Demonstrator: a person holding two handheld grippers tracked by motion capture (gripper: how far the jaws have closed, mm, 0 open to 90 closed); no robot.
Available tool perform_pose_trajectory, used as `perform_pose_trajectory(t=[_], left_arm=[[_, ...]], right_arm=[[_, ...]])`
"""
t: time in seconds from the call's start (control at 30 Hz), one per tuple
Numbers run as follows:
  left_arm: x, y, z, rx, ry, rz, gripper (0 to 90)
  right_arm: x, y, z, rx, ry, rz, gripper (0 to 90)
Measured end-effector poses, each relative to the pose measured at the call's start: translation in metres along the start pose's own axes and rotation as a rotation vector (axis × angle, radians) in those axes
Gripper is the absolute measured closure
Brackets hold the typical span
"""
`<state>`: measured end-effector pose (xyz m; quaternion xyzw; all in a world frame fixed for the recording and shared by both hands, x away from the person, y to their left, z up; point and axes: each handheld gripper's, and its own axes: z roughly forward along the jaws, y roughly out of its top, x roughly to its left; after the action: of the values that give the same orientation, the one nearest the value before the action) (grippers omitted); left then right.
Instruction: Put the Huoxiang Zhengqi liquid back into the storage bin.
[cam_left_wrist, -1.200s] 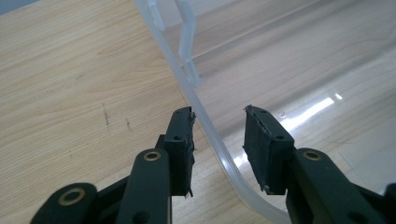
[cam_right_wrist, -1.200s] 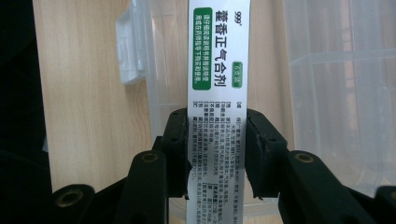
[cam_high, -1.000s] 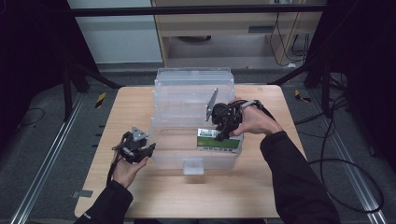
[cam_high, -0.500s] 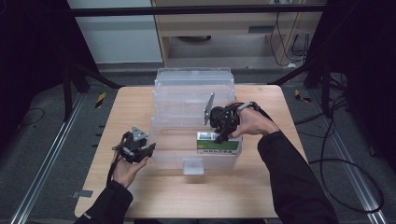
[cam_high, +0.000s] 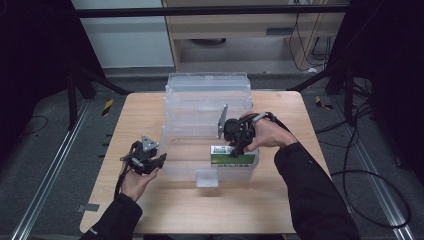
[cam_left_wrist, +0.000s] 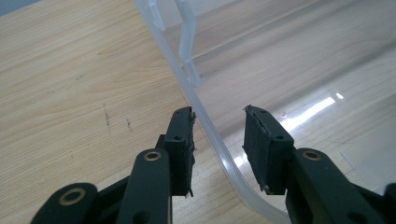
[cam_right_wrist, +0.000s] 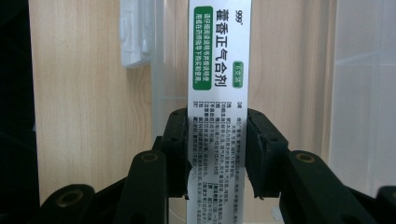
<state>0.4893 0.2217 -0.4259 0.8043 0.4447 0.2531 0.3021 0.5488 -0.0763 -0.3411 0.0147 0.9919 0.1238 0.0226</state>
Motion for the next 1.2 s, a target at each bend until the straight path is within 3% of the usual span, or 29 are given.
perform_pose_trajectory(t=[1.2], left_arm=[[0.0, 0.0, 0.0, 0.0, 0.002, 0.004, 61.8]], right_arm=[[0.002, -0.001, 0.024, 0.042, -0.003, -0.002, 63.0]])
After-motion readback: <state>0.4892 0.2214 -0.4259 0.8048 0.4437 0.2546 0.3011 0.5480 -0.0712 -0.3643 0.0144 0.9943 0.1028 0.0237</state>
